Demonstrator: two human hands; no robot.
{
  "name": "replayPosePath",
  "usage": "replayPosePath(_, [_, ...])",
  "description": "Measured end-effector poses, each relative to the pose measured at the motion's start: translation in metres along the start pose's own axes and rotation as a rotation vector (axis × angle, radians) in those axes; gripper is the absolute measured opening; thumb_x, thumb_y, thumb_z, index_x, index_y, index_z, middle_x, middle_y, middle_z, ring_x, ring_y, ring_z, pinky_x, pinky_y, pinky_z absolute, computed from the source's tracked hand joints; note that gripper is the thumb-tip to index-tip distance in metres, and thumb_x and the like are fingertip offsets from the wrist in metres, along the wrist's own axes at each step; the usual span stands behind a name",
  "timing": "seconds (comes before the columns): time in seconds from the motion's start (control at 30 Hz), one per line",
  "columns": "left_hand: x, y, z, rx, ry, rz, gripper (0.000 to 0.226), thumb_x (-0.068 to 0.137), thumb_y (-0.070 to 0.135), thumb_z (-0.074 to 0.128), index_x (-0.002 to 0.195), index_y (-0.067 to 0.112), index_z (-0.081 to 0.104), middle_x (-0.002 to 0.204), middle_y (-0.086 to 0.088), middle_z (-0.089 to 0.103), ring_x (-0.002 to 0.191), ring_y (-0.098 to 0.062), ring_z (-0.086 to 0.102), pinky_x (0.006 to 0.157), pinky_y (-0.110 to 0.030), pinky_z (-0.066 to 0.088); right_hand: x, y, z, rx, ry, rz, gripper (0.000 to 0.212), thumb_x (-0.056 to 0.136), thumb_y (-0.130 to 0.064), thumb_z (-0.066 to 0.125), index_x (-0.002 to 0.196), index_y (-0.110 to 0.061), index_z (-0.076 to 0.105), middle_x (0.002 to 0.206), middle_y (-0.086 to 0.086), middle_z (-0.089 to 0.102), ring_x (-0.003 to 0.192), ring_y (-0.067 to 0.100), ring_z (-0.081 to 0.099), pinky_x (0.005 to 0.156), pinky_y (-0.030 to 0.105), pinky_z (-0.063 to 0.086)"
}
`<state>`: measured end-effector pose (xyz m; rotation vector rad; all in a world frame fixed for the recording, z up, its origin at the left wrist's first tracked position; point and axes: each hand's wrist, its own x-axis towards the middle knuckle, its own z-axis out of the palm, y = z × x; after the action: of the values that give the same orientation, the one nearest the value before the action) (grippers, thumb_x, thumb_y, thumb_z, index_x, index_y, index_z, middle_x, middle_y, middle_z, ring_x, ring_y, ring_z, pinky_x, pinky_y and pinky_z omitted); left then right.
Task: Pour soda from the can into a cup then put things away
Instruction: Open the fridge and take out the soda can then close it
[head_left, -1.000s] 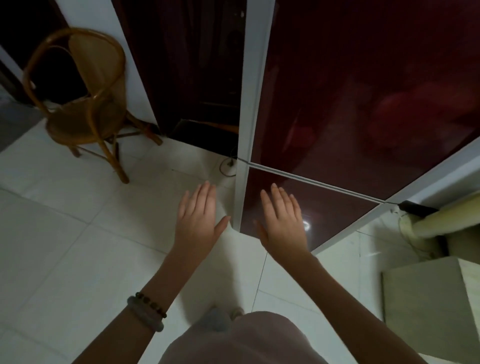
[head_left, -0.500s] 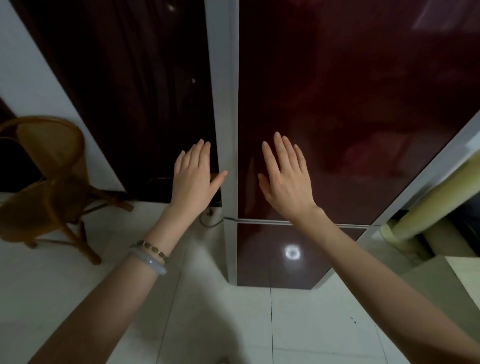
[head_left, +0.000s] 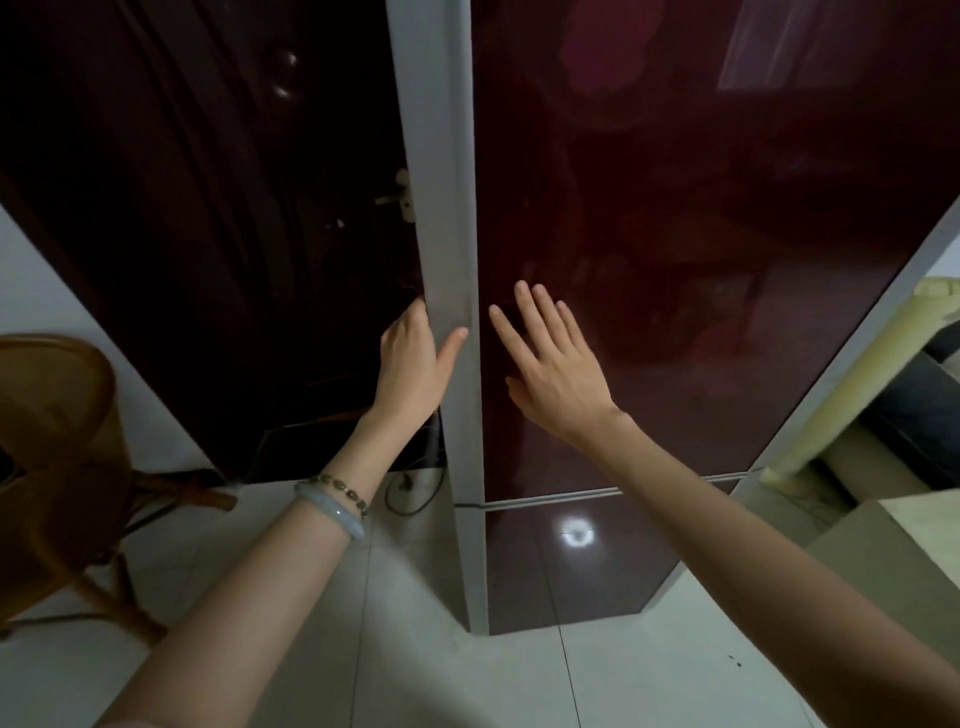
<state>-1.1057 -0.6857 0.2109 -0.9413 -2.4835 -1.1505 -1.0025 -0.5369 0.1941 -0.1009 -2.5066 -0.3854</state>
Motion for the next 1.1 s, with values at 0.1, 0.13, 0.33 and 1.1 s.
replayPosePath(0.1, [0.002,0.004,-0.002,-0.062,-0.008,-0.071,0.039,0.090,0.031,0.059,0.115,0.002,0.047,0.121,-0.015,0.058,0.114,-0.031,0.054,0.097,-0.046,0.044,-0.001,0.001,-0.004,0.001,-0.072,-0.009,0.096,0.069,-0.027,0.070,0.149,-0.013,0.018,0.154,0.023,0.013,0.143,0.036,0.013,0.115,0.046,0.014])
replayPosePath(0.13, [0.002,0.006,-0.003,-0.062,-0.012,-0.080,0.038,0.090,0.030,0.060,0.113,0.002,0.047,0.120,-0.016,0.058,0.113,-0.032,0.055,0.097,-0.047,0.044,-0.001,0.000,-0.007,0.006,-0.096,-0.006,0.098,0.069,-0.028,0.071,0.149,-0.014,0.017,0.154,0.022,0.013,0.143,0.036,0.012,0.115,0.046,0.013])
replayPosePath(0.33, [-0.014,0.016,-0.012,-0.041,-0.039,-0.097,0.039,0.089,0.032,0.060,0.113,0.004,0.047,0.118,-0.016,0.058,0.112,-0.034,0.054,0.093,-0.049,0.046,-0.012,-0.004,-0.028,0.074,-0.166,0.018,0.098,0.071,-0.036,0.070,0.150,-0.015,0.016,0.155,0.020,0.009,0.144,0.034,0.008,0.115,0.046,0.016])
replayPosePath(1.1, [-0.293,0.173,-0.024,-0.019,-0.074,0.367,0.050,0.095,0.029,0.039,0.136,0.002,0.043,0.143,-0.014,0.038,0.132,-0.025,0.035,0.108,-0.036,0.029,-0.276,-0.019,-0.191,0.509,0.047,0.140,0.088,0.088,-0.034,0.060,0.148,-0.005,0.003,0.156,0.020,0.005,0.142,0.015,0.009,0.112,0.014,0.014])
